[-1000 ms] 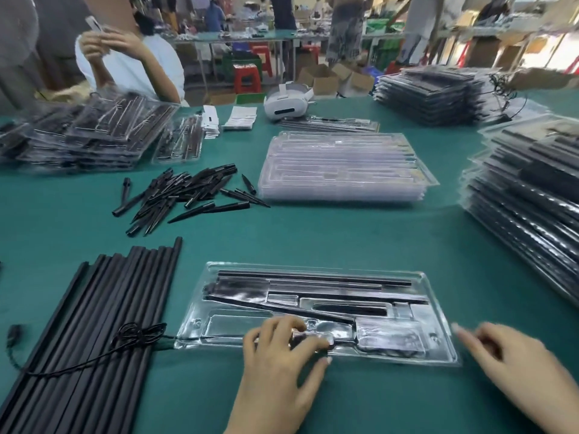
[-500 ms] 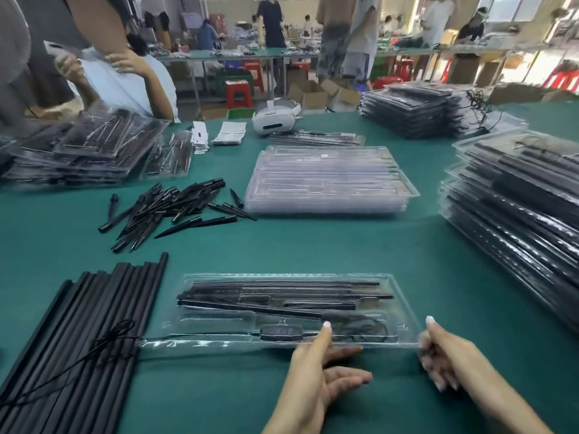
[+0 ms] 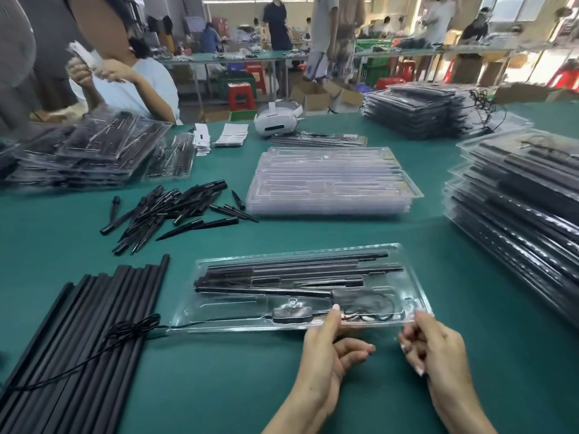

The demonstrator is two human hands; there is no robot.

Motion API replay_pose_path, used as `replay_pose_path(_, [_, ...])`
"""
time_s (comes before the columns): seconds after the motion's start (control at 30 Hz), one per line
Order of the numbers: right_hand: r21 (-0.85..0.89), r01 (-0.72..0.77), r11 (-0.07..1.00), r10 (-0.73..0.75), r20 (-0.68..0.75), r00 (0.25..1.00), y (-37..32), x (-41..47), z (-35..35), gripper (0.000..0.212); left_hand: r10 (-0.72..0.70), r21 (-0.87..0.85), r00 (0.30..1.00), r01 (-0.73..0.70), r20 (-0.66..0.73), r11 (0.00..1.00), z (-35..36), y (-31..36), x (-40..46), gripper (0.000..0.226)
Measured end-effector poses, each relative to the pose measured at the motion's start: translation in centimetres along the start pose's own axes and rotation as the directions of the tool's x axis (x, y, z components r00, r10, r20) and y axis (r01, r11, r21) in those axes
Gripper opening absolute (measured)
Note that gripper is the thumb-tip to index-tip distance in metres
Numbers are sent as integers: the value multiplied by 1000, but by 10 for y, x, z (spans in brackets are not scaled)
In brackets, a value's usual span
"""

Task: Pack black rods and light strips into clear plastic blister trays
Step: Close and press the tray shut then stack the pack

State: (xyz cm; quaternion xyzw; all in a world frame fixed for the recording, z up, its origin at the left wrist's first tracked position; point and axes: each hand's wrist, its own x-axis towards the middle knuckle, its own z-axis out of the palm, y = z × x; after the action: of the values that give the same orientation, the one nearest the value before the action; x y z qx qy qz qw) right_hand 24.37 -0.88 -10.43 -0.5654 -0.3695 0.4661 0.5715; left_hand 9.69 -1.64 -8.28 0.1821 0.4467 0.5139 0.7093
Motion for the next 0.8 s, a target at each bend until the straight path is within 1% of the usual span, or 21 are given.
replay_pose_path(0.1, [9, 25, 1000, -26, 11, 1000, 2, -3, 0, 47, -29, 53, 997, 25, 75, 998, 6, -1, 3, 18])
replay_pose_path(0.23, [-10, 8, 1000, -8, 46, 999, -1, -3, -1, 49, -45, 21, 999, 44, 24, 999, 13, -5, 11, 13])
replay_pose_path(0.33, [-30, -58, 998, 59, 45, 997, -6, 4, -4, 47, -12, 39, 1000, 12, 1, 999, 12, -10, 13, 19])
replay_pose_path(0.43, [-124, -102, 987, 108, 41, 993, -23, 27, -9, 43, 7, 74, 1000, -8, 19, 997, 7, -11, 12, 24])
replay_pose_path(0.5, [-199, -150, 968, 167, 74, 983, -36, 52, -10, 47, 8, 98, 999, -13, 52, 995, 4, -11, 10, 26])
replay_pose_path(0.57, [-245, -165, 955, 198, 114, 974, -45, 76, -4, 46, 5, 107, 998, -12, 68, 994, 2, -10, 9, 25])
replay_pose_path(0.67, [-205, -122, 971, 146, 108, 983, -45, 96, 7, 34, -7, 109, 996, -2, 84, 994, 3, -8, 6, 25])
replay_pose_path(0.73, [-185, -59, 981, 73, 72, 995, -39, 99, 11, 28, -16, 95, 997, 9, 78, 995, 4, -7, 6, 30])
replay_pose_path(0.8, [-221, 27, 975, -23, 23, 999, -32, 100, 13, 28, -16, 78, 999, 12, 48, 997, 5, -7, 6, 26])
